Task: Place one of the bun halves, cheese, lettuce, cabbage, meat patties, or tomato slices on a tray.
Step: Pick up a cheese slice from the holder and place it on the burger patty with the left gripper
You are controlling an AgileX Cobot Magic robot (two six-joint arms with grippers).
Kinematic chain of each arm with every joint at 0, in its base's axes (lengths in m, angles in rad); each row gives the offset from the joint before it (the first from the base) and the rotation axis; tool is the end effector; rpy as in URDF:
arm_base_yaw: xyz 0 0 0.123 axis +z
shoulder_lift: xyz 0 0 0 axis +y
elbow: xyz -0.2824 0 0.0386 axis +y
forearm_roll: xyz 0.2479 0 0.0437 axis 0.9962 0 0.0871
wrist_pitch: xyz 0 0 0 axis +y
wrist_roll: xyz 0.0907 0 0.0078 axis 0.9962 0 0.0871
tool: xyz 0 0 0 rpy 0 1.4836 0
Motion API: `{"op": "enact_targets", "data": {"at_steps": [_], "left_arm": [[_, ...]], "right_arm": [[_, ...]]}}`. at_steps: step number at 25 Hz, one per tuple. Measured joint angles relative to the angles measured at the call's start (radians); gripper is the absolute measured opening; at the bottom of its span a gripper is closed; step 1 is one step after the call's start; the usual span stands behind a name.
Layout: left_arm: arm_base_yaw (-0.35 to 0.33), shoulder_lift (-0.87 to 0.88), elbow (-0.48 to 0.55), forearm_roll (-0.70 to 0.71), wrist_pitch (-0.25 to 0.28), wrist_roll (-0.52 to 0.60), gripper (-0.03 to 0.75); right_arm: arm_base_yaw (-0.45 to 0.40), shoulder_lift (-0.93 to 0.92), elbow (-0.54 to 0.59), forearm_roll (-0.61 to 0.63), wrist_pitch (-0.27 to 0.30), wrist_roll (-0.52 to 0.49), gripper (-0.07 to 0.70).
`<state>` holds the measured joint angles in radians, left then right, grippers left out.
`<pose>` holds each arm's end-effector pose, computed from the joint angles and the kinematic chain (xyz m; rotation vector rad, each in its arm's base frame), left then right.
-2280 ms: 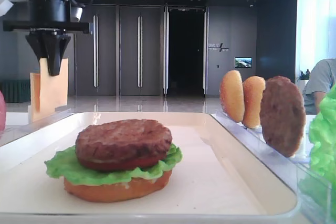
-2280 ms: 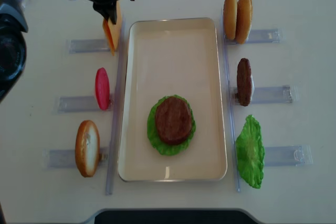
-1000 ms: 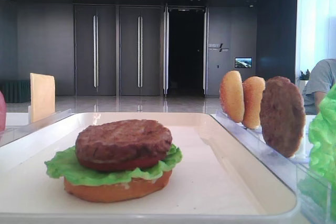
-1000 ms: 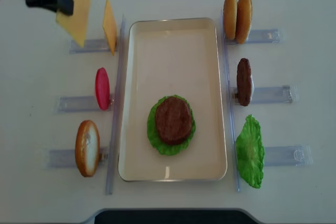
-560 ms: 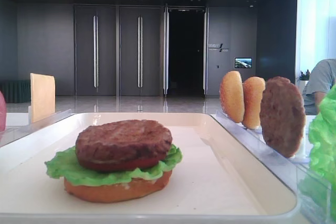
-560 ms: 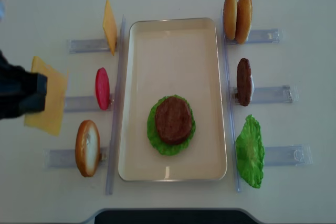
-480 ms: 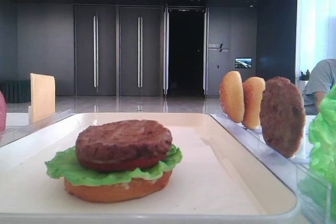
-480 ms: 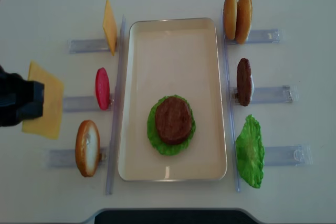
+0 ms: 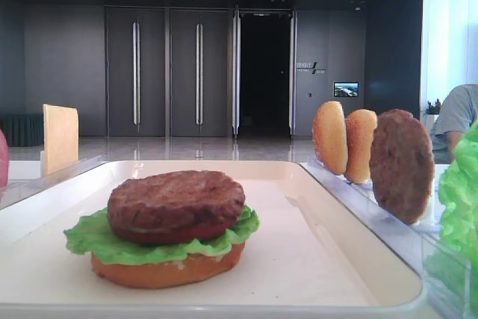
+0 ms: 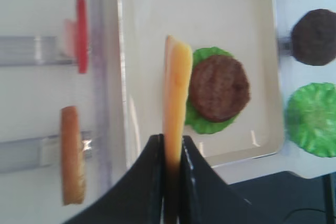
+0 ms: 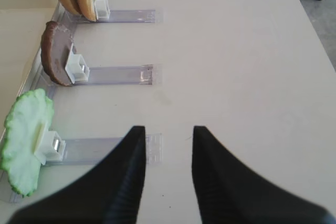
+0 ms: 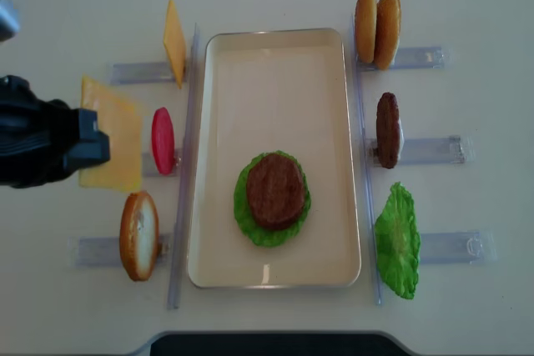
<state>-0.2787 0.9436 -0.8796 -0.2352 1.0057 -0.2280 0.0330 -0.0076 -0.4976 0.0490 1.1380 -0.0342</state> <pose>0.1547 -0.0629 0.3284 -0.0199 2.5886 -0.4944 -0.0093 0.0037 0.2704 -0.0758 2.1145 0.0586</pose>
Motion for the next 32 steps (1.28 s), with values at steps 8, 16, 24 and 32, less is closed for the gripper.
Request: {"op": "enact_targets", "data": {"at_steps": [8, 16, 24, 32], "left_arm": [[0.000, 0.130, 0.004, -0.544, -0.169, 0.432, 0.030], [0.022, 0.188, 0.124, -1.094, -0.192, 0.885, 0.030], [0.144, 0.189, 0.361, -1.413, -0.070, 1.148, 0.030], [0.148, 0.281, 0.430, -1.425, -0.070, 1.195, 0.030]], "right_arm": [[0.000, 0.000, 0.000, 0.000, 0.000, 0.000, 0.244], [0.014, 0.000, 0.000, 0.000, 0.000, 0.000, 0.244], [0.023, 0.000, 0.000, 0.000, 0.000, 0.000, 0.244], [0.023, 0.000, 0.000, 0.000, 0.000, 0.000, 0.241]]}}
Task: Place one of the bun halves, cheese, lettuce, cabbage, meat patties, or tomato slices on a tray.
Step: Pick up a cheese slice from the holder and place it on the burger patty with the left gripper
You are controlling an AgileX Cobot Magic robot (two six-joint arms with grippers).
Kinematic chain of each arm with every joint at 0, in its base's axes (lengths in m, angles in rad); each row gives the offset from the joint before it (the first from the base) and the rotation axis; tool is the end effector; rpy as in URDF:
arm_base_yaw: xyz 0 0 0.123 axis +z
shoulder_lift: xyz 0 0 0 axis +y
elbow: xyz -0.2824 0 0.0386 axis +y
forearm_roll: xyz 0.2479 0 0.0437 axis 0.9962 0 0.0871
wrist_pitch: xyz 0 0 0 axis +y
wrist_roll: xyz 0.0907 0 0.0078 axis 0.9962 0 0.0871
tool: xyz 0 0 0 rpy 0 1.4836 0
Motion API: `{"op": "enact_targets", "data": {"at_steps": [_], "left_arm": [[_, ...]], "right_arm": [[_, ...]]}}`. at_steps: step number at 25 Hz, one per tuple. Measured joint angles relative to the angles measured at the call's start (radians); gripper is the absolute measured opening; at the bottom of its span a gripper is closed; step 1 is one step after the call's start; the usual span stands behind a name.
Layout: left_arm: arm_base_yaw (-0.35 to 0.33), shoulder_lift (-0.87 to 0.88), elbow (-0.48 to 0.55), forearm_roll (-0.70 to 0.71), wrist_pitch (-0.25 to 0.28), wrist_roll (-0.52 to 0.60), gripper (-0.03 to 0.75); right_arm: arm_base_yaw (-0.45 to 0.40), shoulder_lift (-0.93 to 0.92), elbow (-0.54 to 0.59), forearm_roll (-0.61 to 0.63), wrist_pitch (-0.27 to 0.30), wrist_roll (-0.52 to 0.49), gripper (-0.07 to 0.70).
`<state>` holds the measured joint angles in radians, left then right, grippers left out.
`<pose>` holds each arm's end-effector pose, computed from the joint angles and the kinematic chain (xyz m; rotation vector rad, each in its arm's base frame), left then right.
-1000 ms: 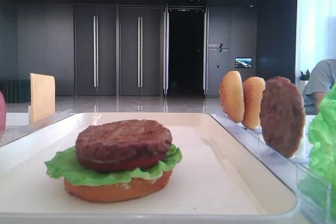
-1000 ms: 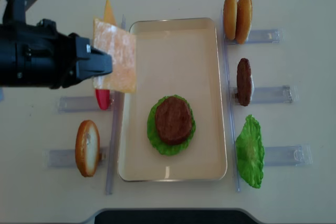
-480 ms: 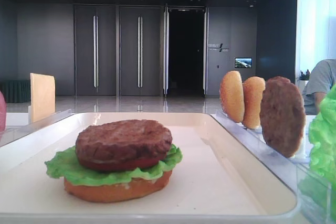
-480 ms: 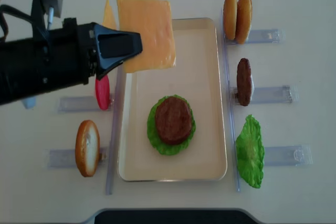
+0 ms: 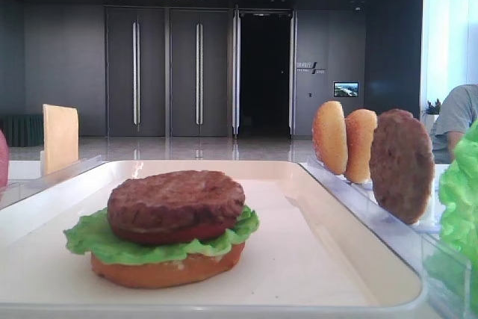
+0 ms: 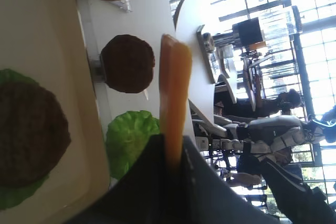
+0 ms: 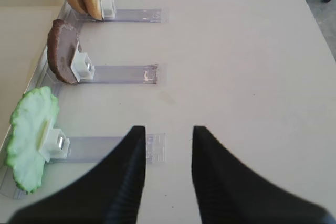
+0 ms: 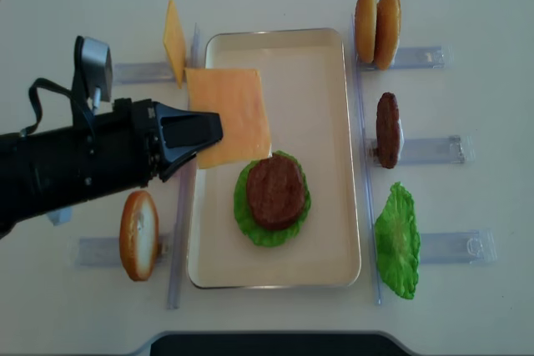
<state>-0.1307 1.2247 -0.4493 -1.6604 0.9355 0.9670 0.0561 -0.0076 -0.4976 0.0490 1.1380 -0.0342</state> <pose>0.1828 -0.0977 0.2303 -0.0969 2.2457 -1.4916 -0.0094 0.0035 0.2704 -0.1003 2.1138 0.0724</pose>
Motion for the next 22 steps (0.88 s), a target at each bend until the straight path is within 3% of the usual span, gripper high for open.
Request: {"op": "enact_targets", "data": {"at_steps": [9, 22], "left_arm": [[0.001, 0.208, -0.002, -0.010, -0.015, 0.090, 0.030], [-0.004, 0.340, -0.073, 0.030, 0.059, 0.147, 0.030]], "right_arm": [[0.000, 0.000, 0.000, 0.000, 0.000, 0.000, 0.241], [0.000, 0.000, 0.000, 0.000, 0.000, 0.000, 0.241]]}}
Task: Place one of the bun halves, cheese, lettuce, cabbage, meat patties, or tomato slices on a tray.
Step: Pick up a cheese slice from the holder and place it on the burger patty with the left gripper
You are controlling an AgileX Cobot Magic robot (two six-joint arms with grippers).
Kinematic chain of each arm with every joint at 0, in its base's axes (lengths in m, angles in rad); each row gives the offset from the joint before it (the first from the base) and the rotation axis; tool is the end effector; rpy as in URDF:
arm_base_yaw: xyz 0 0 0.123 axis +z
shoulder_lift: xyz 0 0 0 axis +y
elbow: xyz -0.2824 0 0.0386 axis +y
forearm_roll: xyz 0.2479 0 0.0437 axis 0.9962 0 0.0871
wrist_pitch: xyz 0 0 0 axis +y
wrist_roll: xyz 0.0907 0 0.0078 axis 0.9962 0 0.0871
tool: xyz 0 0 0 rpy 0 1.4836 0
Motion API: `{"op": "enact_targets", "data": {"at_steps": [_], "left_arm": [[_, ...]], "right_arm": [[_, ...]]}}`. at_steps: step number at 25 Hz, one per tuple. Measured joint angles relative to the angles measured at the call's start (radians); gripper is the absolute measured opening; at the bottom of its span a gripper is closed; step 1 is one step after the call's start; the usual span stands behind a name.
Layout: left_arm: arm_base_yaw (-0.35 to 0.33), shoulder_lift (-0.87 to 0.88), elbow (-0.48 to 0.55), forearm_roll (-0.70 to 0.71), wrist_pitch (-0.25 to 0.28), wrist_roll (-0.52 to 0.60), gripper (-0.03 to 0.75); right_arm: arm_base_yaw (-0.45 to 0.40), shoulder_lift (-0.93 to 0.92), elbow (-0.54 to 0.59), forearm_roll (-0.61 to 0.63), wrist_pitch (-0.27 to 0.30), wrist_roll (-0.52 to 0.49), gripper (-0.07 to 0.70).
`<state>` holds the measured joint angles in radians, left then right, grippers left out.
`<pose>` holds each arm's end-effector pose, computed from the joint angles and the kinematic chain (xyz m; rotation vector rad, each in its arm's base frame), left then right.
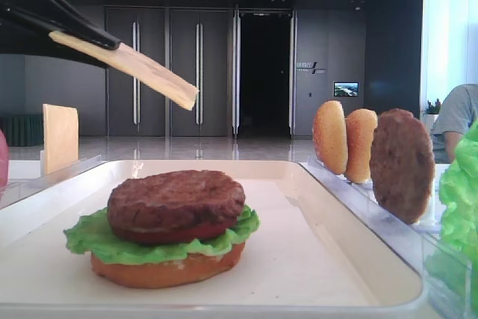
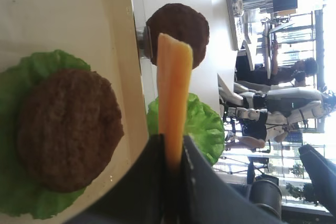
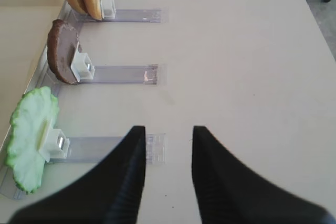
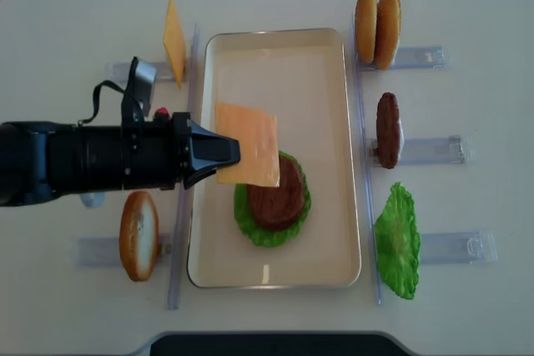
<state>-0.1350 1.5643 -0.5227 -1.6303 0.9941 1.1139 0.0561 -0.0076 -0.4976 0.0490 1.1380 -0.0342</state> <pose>0.2196 -0.1068 0.1759 -0.0445 2.4402 -1.5189 -0.0094 0.0035 0.2704 -0.1003 2.1138 0.0724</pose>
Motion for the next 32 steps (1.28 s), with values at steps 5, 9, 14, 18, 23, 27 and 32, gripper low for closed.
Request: {"op": "enact_targets", "data": {"at_steps": [5, 9, 14, 18, 23, 27, 32], "left_arm": [[-0.069, 0.049, -0.023, -0.006, 0.003, 0.012, 0.030], [-0.094, 0.108, -0.024, -0.048, 0.009, 0.056, 0.030], [-0.095, 0.143, -0.025, -0.063, 0.009, 0.091, 0.030], [-0.095, 0.184, -0.028, -0.067, 0.014, 0.114, 0.030], [-0.095, 0.236, -0.061, -0.070, 0.034, 0.130, 0.030], [-0.095, 0.238, -0.082, -0.071, 0.039, 0.134, 0.030], [-0.095, 0.238, -0.085, -0.071, 0.039, 0.124, 0.030]], "right_arm": [[0.003, 0.000, 0.000, 0.000, 0.000, 0.000, 0.241], [0.003, 0.000, 0.000, 0.000, 0.000, 0.000, 0.241], [0.003, 0.000, 0.000, 0.000, 0.000, 0.000, 0.241], [0.003, 0.000, 0.000, 0.000, 0.000, 0.000, 0.241], [0.003, 0.000, 0.000, 0.000, 0.000, 0.000, 0.241], [0.003, 0.000, 0.000, 0.000, 0.000, 0.000, 0.241], [0.003, 0.000, 0.000, 0.000, 0.000, 0.000, 0.241]]}}
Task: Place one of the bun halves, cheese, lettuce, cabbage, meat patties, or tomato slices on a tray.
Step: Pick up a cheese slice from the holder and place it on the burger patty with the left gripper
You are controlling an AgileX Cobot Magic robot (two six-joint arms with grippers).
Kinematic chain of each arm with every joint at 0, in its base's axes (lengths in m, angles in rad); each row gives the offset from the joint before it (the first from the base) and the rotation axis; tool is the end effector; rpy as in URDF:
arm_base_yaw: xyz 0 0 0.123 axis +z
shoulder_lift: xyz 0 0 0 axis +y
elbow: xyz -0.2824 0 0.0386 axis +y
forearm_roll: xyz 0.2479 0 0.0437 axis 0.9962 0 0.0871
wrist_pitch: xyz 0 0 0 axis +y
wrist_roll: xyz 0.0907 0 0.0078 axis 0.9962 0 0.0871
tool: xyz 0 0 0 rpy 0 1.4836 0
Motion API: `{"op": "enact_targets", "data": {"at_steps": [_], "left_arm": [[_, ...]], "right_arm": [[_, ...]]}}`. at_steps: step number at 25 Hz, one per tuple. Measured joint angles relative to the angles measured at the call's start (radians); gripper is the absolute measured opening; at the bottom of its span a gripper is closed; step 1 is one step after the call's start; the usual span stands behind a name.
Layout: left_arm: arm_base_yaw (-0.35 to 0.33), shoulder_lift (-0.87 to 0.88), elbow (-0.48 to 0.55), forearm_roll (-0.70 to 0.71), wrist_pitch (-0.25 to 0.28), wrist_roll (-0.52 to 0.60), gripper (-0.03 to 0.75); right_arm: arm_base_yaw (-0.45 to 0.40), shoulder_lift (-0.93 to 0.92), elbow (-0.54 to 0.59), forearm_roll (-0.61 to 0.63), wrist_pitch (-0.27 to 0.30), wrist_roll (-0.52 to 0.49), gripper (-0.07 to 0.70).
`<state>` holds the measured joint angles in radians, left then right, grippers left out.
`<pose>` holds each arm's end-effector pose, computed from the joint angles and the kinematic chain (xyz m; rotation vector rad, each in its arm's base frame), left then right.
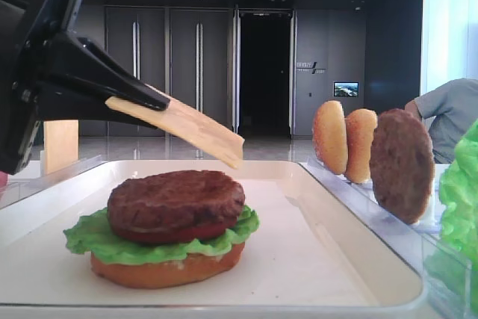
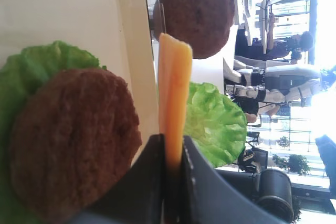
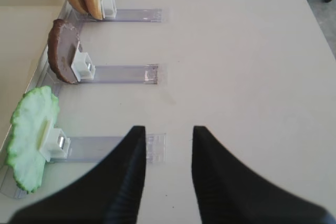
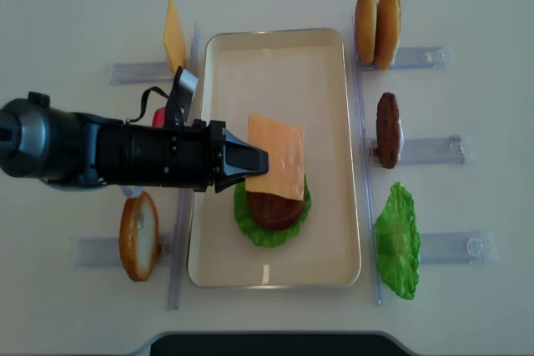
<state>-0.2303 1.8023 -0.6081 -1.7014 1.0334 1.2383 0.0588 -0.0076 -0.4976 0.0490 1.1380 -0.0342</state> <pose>0.2394 -0.1358 0.1375 0.0455 2.5018 -1.6031 -0.0094 0.0035 0.2704 -0.1031 2.1137 0.0740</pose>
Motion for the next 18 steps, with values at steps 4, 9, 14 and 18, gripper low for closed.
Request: {"op": "enact_targets", "data": {"at_steps": [4, 9, 14, 18], "left_arm": [[0.000, 0.000, 0.000, 0.003, 0.000, -0.014, 0.030], [0.000, 0.000, 0.000, 0.032, 0.000, -0.021, 0.030], [0.000, 0.000, 0.000, 0.045, -0.014, -0.028, 0.030], [0.000, 0.000, 0.000, 0.070, -0.026, -0.040, 0.030]], "right_arm": [[0.000, 0.000, 0.000, 0.000, 0.000, 0.000, 0.241], [0.000, 0.000, 0.000, 0.000, 0.000, 0.000, 0.241], [0.000, 0.000, 0.000, 0.000, 0.000, 0.000, 0.241], [0.000, 0.000, 0.000, 0.000, 0.000, 0.000, 0.241]]}}
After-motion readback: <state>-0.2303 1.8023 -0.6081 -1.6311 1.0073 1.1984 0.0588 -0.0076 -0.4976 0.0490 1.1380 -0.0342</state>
